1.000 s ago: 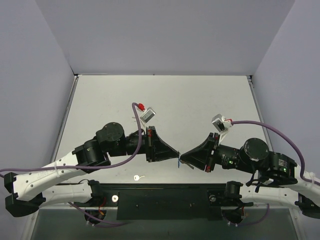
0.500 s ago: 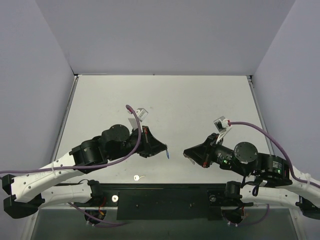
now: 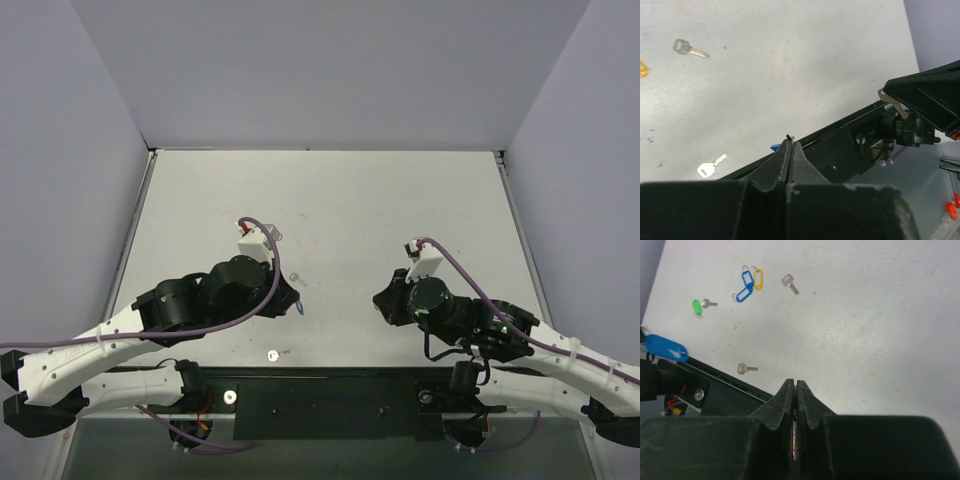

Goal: Remove the keys from the keyring

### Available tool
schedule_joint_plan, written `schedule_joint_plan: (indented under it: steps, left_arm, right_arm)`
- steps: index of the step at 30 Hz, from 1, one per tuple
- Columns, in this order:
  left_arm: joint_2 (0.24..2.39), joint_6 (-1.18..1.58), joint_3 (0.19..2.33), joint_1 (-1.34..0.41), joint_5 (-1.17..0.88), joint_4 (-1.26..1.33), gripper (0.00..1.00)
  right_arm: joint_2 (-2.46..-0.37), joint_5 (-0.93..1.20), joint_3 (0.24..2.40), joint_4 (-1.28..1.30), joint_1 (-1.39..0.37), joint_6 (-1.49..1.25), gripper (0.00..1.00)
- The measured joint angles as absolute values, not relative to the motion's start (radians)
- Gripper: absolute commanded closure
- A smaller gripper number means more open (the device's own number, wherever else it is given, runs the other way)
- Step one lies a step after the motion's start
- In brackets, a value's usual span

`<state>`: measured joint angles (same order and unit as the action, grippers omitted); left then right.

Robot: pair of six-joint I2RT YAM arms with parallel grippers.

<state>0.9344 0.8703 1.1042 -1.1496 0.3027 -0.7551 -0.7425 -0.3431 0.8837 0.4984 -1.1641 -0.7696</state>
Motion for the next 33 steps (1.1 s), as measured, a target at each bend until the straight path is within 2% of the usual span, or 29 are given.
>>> schedule_joint_plan:
  steps: [8,13,23,33]
  left_arm:
    - [0.855,0.798,1.164,-1.149,0.459,-0.935,1.00]
    - [0.791,0.752,1.143,-1.148,0.529,-0.982,1.00]
    - [0.695,0.696,0.993,-1.127,0.704,-0.995,1.00]
    - [0.589,0.666,0.885,-1.115,0.777,-0.991,1.00]
  right_arm:
    - [-0.892,-0.251,0.879,0.476,-1.018,-0.728,1.00]
    - [-1.060,-0.159,0.915,0.460,-0.939,-0.686,1.00]
    - [-1.409,-0.007,1.138,0.373,-0.923,-0.607,1.00]
    - [-1.735,0.090,1.457,0.358,-0.921,-0.539,1.00]
